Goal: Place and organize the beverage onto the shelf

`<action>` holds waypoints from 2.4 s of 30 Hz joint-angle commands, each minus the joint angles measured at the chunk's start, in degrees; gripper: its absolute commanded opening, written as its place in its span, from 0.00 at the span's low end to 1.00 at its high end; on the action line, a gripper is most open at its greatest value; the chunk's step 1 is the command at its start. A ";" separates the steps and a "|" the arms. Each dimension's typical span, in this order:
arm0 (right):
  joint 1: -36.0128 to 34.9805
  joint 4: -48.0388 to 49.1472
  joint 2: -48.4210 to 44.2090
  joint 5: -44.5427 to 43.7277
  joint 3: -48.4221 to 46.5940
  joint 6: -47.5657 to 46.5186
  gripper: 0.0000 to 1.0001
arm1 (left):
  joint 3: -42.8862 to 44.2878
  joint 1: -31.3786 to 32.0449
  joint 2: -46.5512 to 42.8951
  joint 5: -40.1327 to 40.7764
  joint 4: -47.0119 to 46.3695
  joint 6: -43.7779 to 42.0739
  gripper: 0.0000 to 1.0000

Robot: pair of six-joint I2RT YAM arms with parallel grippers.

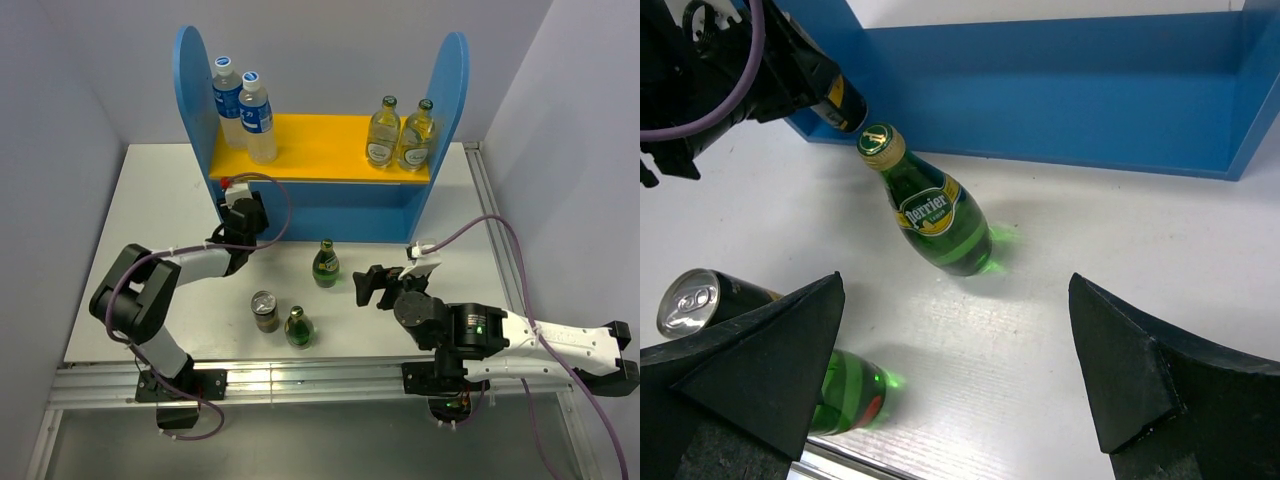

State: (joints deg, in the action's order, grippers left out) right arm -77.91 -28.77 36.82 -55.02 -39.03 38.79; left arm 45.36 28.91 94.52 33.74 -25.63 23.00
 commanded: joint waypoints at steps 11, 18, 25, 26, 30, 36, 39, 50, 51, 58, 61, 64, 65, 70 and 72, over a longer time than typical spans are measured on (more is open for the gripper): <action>-0.14 0.91 1.59 -0.79 0.70 2.79 1.00 | 7.72 -1.40 5.93 0.54 -9.01 -2.44 0.15; -0.14 -0.14 1.15 -1.14 0.79 3.49 1.00 | 8.07 -1.31 5.94 0.80 -7.86 -2.53 0.91; -0.22 -0.32 0.71 -1.14 1.14 4.02 1.00 | 6.15 -1.22 2.70 0.80 -6.11 -1.47 0.99; -0.14 -0.40 0.62 -1.14 1.14 4.37 1.00 | 5.70 -1.22 2.08 0.80 -5.23 -1.12 0.99; -0.14 -0.41 -0.08 -1.05 2.02 4.81 1.00 | 2.37 -1.05 -2.40 -1.12 -3.56 0.81 0.99; -0.22 -0.58 -1.05 -0.78 2.64 5.77 1.00 | -0.10 0.53 -8.47 -4.20 1.09 1.43 0.99; -0.14 -1.02 -1.31 -0.78 2.99 6.13 1.00 | -0.71 1.94 -11.54 -5.25 2.95 1.52 0.99; -0.31 -0.14 -0.87 0.36 4.13 7.27 1.00 | -9.59 17.22 -34.91 6.33 18.13 9.95 0.99; -0.31 0.21 -0.61 0.44 4.31 7.36 1.00 | -10.03 19.67 -36.84 7.47 19.90 10.48 0.99; -0.23 0.91 -0.96 0.89 5.18 7.18 1.00 | -14.07 28.04 -53.80 12.23 35.72 18.82 0.99; -0.23 1.18 -0.70 0.97 5.45 7.18 1.00 | -16.00 31.64 -57.94 12.32 38.89 21.55 0.99; -0.23 0.91 -0.17 0.89 5.28 7.53 1.00 | -17.32 34.72 -58.57 13.10 42.05 24.97 0.99; -0.23 0.83 -0.17 0.97 5.54 7.88 1.00 | -17.67 35.60 -58.40 13.98 42.41 26.72 0.99; -0.23 0.83 -1.05 0.97 6.68 8.58 1.00 | -19.26 44.03 -55.33 18.81 44.78 32.62 0.99; -0.31 0.21 -1.13 0.97 6.94 9.03 1.00 | -18.91 47.62 -53.23 21.54 46.10 36.22 0.99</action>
State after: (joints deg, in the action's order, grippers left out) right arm -77.91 -29.19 36.36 -52.88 -32.58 45.80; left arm 26.26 72.64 39.40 49.95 18.02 52.62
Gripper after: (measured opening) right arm 0.999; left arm 0.993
